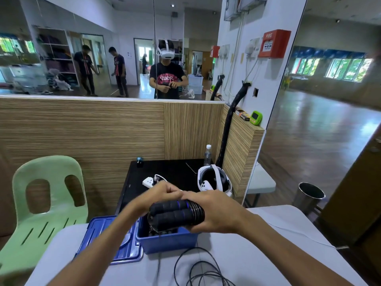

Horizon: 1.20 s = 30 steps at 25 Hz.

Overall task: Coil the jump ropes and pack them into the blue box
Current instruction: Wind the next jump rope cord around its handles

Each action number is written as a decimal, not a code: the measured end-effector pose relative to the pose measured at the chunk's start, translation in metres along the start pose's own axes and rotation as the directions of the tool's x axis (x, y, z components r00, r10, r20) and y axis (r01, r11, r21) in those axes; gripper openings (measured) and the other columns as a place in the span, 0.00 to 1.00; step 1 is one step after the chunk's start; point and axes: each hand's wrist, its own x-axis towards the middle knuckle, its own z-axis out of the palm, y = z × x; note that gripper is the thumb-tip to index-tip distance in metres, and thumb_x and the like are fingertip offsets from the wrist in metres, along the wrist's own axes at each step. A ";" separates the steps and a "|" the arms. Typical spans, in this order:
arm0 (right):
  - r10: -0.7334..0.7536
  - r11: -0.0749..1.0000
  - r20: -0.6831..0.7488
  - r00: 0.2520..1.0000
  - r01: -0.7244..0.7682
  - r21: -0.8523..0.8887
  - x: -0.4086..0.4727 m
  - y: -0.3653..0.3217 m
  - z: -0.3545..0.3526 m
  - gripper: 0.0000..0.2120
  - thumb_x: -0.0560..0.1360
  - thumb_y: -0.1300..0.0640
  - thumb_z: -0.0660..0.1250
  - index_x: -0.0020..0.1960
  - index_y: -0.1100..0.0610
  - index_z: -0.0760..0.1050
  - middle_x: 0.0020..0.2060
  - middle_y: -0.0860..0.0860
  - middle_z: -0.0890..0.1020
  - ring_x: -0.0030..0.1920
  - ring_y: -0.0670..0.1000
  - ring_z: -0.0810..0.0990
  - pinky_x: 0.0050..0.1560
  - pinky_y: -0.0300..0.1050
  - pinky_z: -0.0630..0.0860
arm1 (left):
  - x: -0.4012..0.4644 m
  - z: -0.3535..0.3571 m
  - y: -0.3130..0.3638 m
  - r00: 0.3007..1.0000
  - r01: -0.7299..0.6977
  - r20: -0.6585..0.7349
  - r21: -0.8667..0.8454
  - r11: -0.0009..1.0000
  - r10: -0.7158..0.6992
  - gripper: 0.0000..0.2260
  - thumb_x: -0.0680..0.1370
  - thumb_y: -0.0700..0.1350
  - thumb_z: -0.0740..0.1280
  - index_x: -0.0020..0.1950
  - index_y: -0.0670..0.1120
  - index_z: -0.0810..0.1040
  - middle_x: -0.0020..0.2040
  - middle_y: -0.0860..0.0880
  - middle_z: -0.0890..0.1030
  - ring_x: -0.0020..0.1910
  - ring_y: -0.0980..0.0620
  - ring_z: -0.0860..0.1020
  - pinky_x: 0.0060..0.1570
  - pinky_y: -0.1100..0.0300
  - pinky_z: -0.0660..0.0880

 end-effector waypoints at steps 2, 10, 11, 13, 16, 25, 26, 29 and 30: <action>-0.035 0.993 -0.006 0.999 0.034 -0.109 -0.002 0.002 0.003 0.21 0.68 0.44 0.70 0.58 0.47 0.70 0.44 0.47 0.81 0.43 0.52 0.78 0.41 0.50 0.76 | 0.005 -0.017 0.037 0.991 -0.114 0.113 0.410 0.905 0.073 0.21 0.79 0.51 0.65 0.28 0.44 0.71 0.25 0.49 0.68 0.25 0.56 0.64 0.28 0.58 0.62; 0.181 0.891 -0.068 0.981 -0.193 -0.411 0.022 -0.003 0.012 0.34 0.72 0.40 0.67 0.72 0.53 0.62 0.49 0.56 0.78 0.49 0.60 0.78 0.38 0.48 0.67 | 0.000 0.002 0.095 0.972 0.076 -0.126 0.968 0.240 0.197 0.21 0.82 0.59 0.53 0.44 0.48 0.78 0.44 0.47 0.81 0.47 0.44 0.80 0.38 0.55 0.68; 0.187 0.890 -0.077 0.979 -0.202 -0.410 0.023 -0.003 0.013 0.33 0.73 0.40 0.67 0.71 0.54 0.62 0.49 0.56 0.78 0.48 0.60 0.79 0.38 0.48 0.66 | 0.001 0.006 0.094 0.970 0.111 -0.152 0.971 0.210 0.189 0.22 0.83 0.58 0.52 0.47 0.46 0.78 0.47 0.46 0.81 0.49 0.43 0.80 0.39 0.54 0.68; 0.176 0.891 -0.088 0.981 -0.196 -0.410 0.023 -0.004 0.015 0.31 0.73 0.40 0.67 0.70 0.54 0.63 0.49 0.56 0.79 0.48 0.60 0.79 0.38 0.49 0.67 | 0.003 0.004 0.095 0.964 0.160 -0.200 0.962 0.221 0.176 0.22 0.83 0.57 0.51 0.49 0.44 0.78 0.48 0.45 0.81 0.50 0.42 0.80 0.40 0.53 0.69; 0.208 0.881 -0.088 0.974 -0.225 -0.417 0.023 -0.004 0.015 0.31 0.73 0.39 0.66 0.69 0.55 0.64 0.48 0.55 0.79 0.47 0.59 0.79 0.37 0.48 0.67 | 0.001 0.007 0.097 0.969 0.112 -0.146 0.979 0.172 0.200 0.21 0.83 0.56 0.50 0.49 0.45 0.77 0.48 0.46 0.81 0.49 0.42 0.80 0.39 0.54 0.68; 0.440 0.782 -0.329 0.836 -0.536 -0.318 0.030 0.025 0.000 0.29 0.70 0.33 0.68 0.60 0.52 0.67 0.48 0.52 0.81 0.47 0.56 0.81 0.35 0.45 0.68 | -0.054 0.072 0.078 0.819 0.110 -0.520 0.556 0.824 0.242 0.16 0.83 0.54 0.53 0.41 0.49 0.71 0.33 0.52 0.77 0.32 0.51 0.74 0.34 0.55 0.67; 0.437 0.782 -0.342 0.832 -0.539 -0.313 0.031 0.022 0.000 0.30 0.70 0.33 0.68 0.60 0.52 0.67 0.48 0.52 0.80 0.47 0.56 0.81 0.35 0.45 0.67 | -0.053 0.074 0.073 0.793 0.048 -0.566 0.429 0.902 0.227 0.16 0.82 0.54 0.55 0.38 0.49 0.73 0.31 0.51 0.76 0.30 0.52 0.73 0.33 0.56 0.68; 0.444 0.797 -0.344 0.827 -0.540 -0.271 0.037 0.019 0.002 0.28 0.71 0.35 0.68 0.62 0.51 0.67 0.47 0.52 0.81 0.47 0.56 0.82 0.36 0.45 0.68 | -0.050 0.080 0.065 0.756 -0.071 -0.636 0.156 0.985 0.156 0.17 0.81 0.52 0.58 0.34 0.49 0.74 0.25 0.52 0.74 0.26 0.55 0.71 0.29 0.63 0.65; 0.476 0.802 -0.354 0.805 -0.563 -0.202 0.039 0.022 -0.002 0.27 0.71 0.37 0.68 0.63 0.50 0.67 0.46 0.52 0.82 0.47 0.57 0.82 0.37 0.45 0.69 | -0.051 0.084 0.060 0.774 -0.092 -0.622 0.068 0.993 0.115 0.18 0.81 0.51 0.59 0.33 0.48 0.74 0.24 0.53 0.72 0.24 0.57 0.69 0.27 0.64 0.63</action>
